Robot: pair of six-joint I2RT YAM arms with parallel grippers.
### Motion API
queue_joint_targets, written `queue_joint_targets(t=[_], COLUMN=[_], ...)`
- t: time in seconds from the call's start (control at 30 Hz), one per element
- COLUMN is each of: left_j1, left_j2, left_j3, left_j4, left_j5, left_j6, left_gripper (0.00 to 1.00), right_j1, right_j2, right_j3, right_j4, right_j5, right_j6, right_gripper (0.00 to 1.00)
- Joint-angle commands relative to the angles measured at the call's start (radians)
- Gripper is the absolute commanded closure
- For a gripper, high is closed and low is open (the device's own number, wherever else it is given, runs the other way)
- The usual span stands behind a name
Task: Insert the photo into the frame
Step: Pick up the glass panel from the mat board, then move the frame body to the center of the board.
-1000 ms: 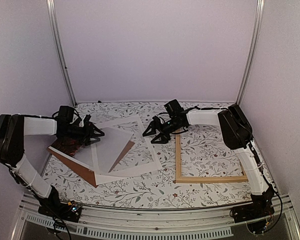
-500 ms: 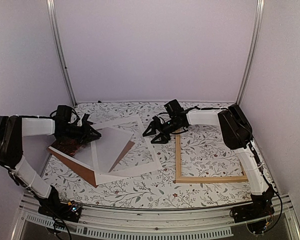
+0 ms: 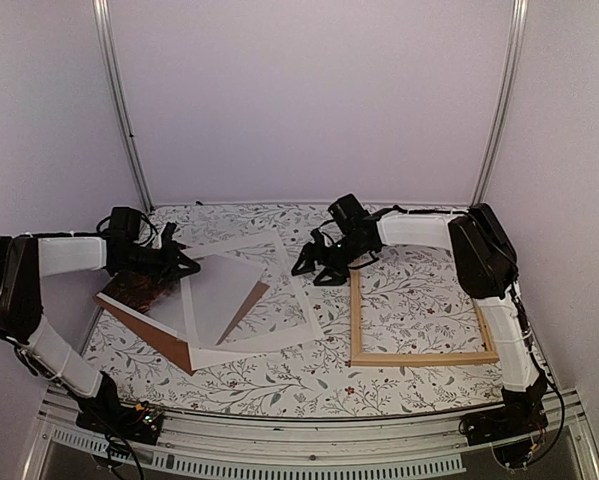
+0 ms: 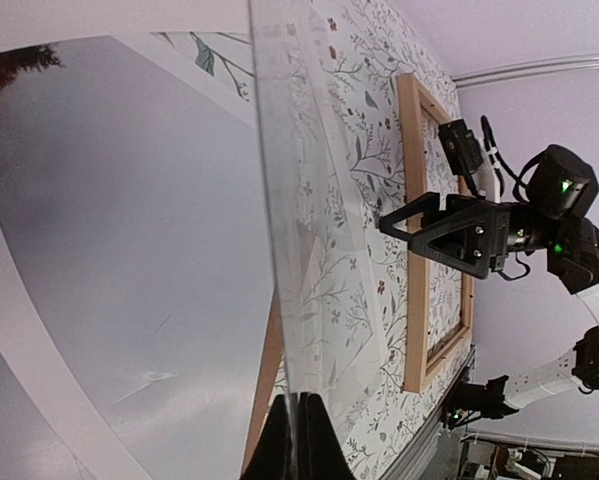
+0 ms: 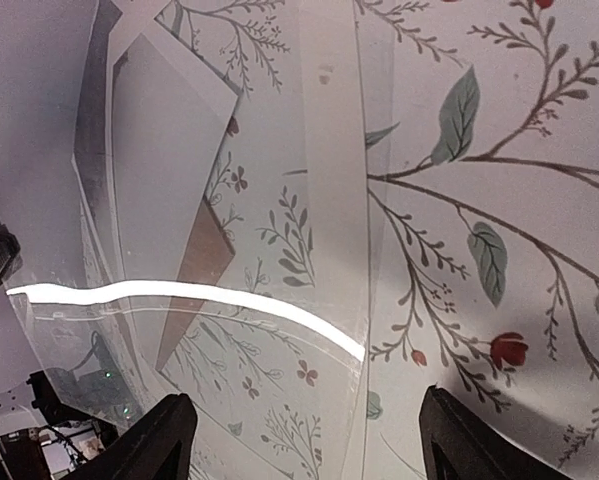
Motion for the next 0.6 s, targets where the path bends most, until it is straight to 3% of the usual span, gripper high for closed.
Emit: queue_joint_targets(t=[0.0,0.23,0.57], left_j1=[0.008,0.008,0.008], left_j2=[-0.101,-0.26,-0.371], left_j3=[0.035,0.081,0.114], left_j4=[0.008,-0.017,0.037], left_j5=[0.038,0.061,0.134], left_j6=[0.006,-0.018,-0.087], left_gripper=[1.0,1.0,1.0], right_j1=[-0.006,-0.063,-0.083], right_j2=[-0.171,-0.3,-0.281], right_j3=[-0.056,-0.154,-0.245], right_j4=[-0.074,-0.164,-0.182], right_j5=[0.174,0.352,0.401], right_j6=[-0.087,-0.144,-0.185], right_gripper=[0.19,0.18,0.19])
